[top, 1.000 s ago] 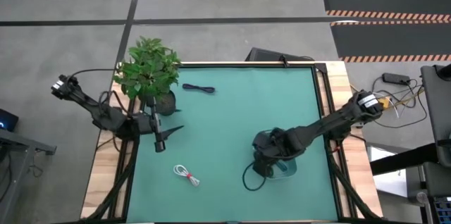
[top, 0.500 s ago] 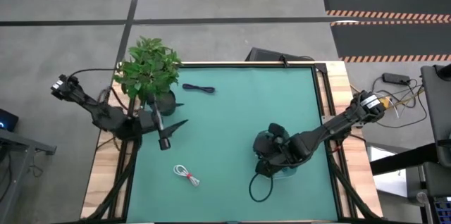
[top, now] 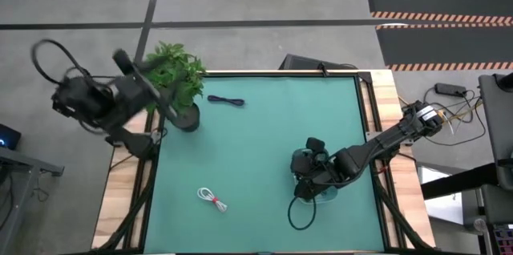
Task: Pick and place USB-C Cables
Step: Put the violet charger cable into the blue bin
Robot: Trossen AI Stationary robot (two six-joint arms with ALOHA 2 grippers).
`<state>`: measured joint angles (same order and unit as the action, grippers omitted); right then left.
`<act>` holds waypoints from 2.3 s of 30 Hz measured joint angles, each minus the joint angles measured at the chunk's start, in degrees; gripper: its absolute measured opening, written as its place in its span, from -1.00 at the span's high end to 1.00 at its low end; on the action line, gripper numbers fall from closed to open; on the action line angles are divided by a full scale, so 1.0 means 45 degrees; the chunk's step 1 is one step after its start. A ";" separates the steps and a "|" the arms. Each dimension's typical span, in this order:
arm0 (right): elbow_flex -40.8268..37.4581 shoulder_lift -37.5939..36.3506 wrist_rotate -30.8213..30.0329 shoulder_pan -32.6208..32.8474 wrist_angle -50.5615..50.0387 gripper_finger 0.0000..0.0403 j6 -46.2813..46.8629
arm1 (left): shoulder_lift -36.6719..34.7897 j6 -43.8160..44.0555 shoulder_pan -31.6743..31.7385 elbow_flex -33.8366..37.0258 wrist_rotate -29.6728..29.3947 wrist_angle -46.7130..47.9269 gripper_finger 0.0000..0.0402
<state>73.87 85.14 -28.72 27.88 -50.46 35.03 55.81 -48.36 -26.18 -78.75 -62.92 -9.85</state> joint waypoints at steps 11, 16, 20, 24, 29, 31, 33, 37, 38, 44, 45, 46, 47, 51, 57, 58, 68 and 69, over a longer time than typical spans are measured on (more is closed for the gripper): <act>0.0000 0.0005 0.0002 0.0000 0.0000 0.60 -0.0491 | -0.0027 -0.1087 0.3807 -0.1206 -0.0122 0.0592 -0.10; 0.0000 0.0005 0.0002 0.0000 -0.0005 0.60 -0.0507 | 0.0465 -0.0994 0.5387 -0.1471 0.0239 0.1094 -0.10; 0.0000 0.0005 0.0002 0.0000 -0.0003 0.59 -0.0507 | 0.0887 -0.0979 0.6281 -0.1598 0.1253 0.1094 -0.10; 0.0000 0.0005 0.0002 0.0000 0.0000 0.59 -0.0468 | 0.1307 -0.0893 0.7216 -0.1916 0.2237 0.1182 -0.10; -0.0005 0.0005 0.0002 0.0000 0.0001 0.63 -0.0373 | 0.1433 0.2433 0.8753 -0.3355 0.6004 0.4734 -0.10; -0.0005 0.0005 0.0002 0.0000 0.0002 0.63 -0.0366 | 0.1568 0.4057 0.9833 -0.4073 0.8397 0.6279 -0.10; -0.0005 0.0005 0.0002 0.0000 0.0005 0.63 -0.0366 | 0.1771 0.4583 1.0958 -0.4622 1.0039 0.7128 -0.09; -0.0005 0.0005 0.0002 0.0000 0.0037 0.62 -0.0365 | 0.2637 0.4712 1.4121 -0.6212 1.3043 0.8790 -0.01; -0.0005 0.0005 -0.0003 0.0000 0.0053 0.61 -0.0349 | 0.2852 0.5409 1.5087 -0.6587 1.3924 0.9163 0.02; -0.0010 0.0005 -0.0001 0.0000 0.0053 0.62 -0.0245 | 0.4276 0.7692 1.9220 -0.7355 2.2544 0.9817 0.19; -0.0010 0.0005 -0.0002 0.0000 0.0058 0.63 -0.0239 | 0.4557 0.7907 1.9657 -0.7335 2.3392 0.9869 0.22; -0.0010 0.0005 0.0001 0.0000 0.0058 0.64 -0.0224 | 0.4848 0.8090 2.0038 -0.7321 2.4033 0.9954 0.24; -0.0010 0.0005 -0.0001 0.0000 0.0058 0.64 -0.0220 | 0.5165 0.8293 2.0380 -0.7305 2.4487 1.0097 0.27; -0.0010 0.0005 0.0002 0.0000 0.0062 0.63 -0.0216 | 0.6234 0.8350 2.1483 -0.7156 2.5796 1.1325 0.38; -0.0010 0.0005 0.0002 -0.0005 0.0059 0.61 -0.0240 | 0.7254 0.8113 2.1768 -0.6757 2.5962 1.2110 0.53; -0.0010 0.0005 -0.0003 -0.0005 0.0063 0.61 -0.0245 | 0.7357 0.8023 2.1752 -0.6700 2.5915 1.2230 0.56; -0.0010 0.0005 -0.0025 -0.0005 0.0064 0.66 -0.0114 | 0.7254 0.5422 2.1644 -0.5423 2.5510 1.3947 0.77; -0.0010 0.0005 -0.0103 -0.0005 0.0063 0.66 -0.0114 | 0.7086 0.5339 2.1603 -0.5054 2.5343 1.3865 0.79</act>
<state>73.82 85.17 -29.18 27.86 -50.17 34.52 87.70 -24.34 71.03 -101.50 51.12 52.54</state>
